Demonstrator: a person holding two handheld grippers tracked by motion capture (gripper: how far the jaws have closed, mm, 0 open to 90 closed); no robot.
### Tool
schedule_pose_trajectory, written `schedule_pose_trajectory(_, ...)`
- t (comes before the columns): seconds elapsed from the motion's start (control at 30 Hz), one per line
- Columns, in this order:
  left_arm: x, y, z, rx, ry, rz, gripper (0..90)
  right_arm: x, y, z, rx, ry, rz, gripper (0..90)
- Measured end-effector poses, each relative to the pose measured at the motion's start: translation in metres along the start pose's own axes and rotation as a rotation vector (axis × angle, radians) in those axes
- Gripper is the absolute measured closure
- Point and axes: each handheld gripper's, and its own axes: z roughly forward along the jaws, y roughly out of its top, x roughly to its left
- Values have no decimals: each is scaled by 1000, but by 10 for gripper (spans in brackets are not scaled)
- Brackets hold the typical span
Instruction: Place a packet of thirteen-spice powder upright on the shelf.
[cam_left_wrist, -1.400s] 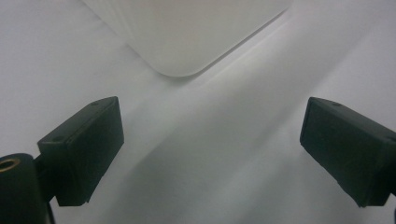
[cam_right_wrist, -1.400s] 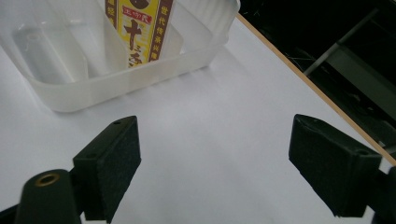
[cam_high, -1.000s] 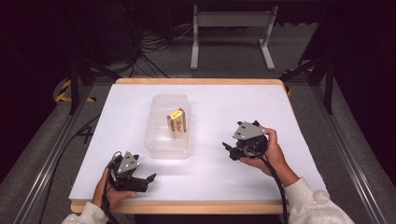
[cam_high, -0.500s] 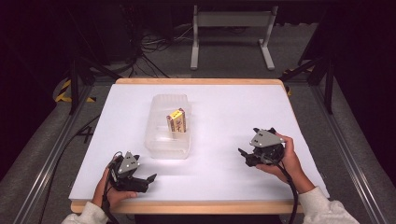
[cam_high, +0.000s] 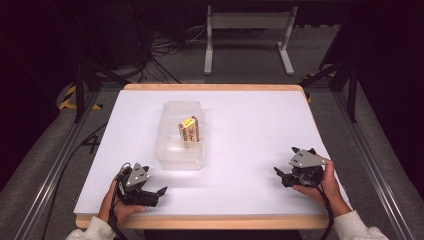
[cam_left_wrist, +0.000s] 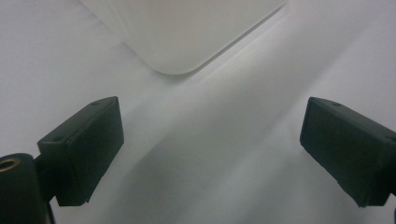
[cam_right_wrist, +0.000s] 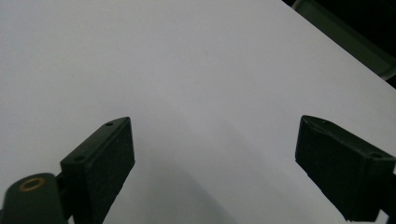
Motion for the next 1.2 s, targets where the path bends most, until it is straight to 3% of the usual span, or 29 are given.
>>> schedule_pose_trajectory(0.77, 3, 0, -5, -33, 22, -1, 68, -20, -53, -29, 42, -62, 130, 87)
schedule_pose_trajectory(0.87, 3, 0, -6, -38, 24, -7, 68, -20, -59, -33, 44, -62, 170, 80)
schedule_pose_trajectory(1.2, 3, 1, -6, -42, 29, -10, 68, -16, -65, -45, 34, -88, 168, 71)
